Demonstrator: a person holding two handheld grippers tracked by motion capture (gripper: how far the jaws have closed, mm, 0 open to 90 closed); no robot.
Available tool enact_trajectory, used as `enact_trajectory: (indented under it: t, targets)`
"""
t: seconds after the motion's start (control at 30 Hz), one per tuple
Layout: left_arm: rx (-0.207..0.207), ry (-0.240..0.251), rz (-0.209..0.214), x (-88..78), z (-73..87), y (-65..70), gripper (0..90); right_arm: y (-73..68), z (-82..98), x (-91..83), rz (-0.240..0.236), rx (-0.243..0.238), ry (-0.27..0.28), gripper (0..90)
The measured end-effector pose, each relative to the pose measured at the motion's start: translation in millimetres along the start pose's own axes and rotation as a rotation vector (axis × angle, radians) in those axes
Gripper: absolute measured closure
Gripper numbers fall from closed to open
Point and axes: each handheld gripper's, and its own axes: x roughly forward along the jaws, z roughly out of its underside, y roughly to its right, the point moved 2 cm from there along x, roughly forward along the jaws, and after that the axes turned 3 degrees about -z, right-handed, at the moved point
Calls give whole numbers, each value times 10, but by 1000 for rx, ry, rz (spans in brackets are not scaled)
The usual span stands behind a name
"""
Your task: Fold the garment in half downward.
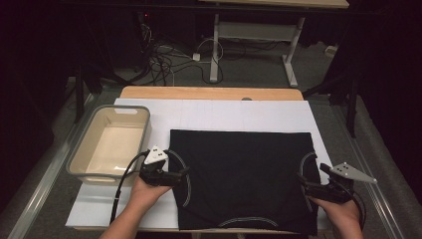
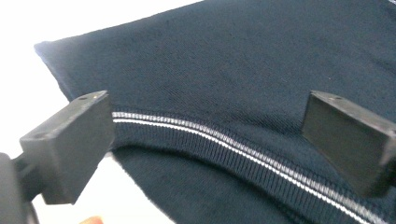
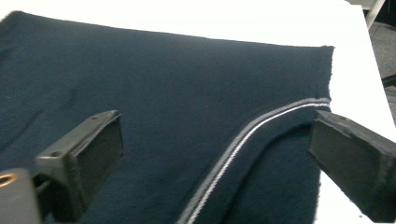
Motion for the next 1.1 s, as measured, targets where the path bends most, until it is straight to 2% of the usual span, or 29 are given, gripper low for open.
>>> enact_trajectory:
  t: [0.23,0.3,0.47,0.7,0.8,1.1]
  targets:
    - [16,-14,15,58,96,-13,0,-197,91,-7,7,-22,-1,0]
    - [5,-15,25,89,139,-21,0,-233,116,-2,14,-34,-7,0]
    - [10,-5,35,87,150,-17,0,-264,219,-49,28,-29,2,0]
    - [27,-9,28,91,155,0,0,-276,361,-112,52,-34,-27,0]
    - [29,-7,28,91,157,3,0,-305,360,-130,53,-31,-21,0]
    - [14,9,43,73,162,-20,0,-515,244,-39,9,-61,0,0]
